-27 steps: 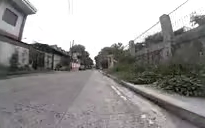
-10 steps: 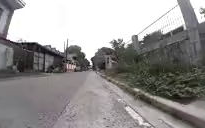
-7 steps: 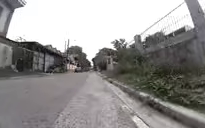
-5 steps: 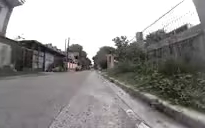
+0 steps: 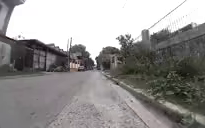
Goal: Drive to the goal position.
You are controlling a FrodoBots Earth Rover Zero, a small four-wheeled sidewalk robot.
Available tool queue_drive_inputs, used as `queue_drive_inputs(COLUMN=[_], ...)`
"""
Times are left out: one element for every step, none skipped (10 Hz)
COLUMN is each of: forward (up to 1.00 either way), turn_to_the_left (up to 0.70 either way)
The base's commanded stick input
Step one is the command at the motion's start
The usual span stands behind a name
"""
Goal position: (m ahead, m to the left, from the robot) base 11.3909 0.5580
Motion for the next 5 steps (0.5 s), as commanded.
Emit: queue_drive_inputs(forward=[1.0, 1.0, 1.0, 1.0, 1.0], turn_to_the_left=[0.0, 0.02, 0.35, 0.39, 0.39])
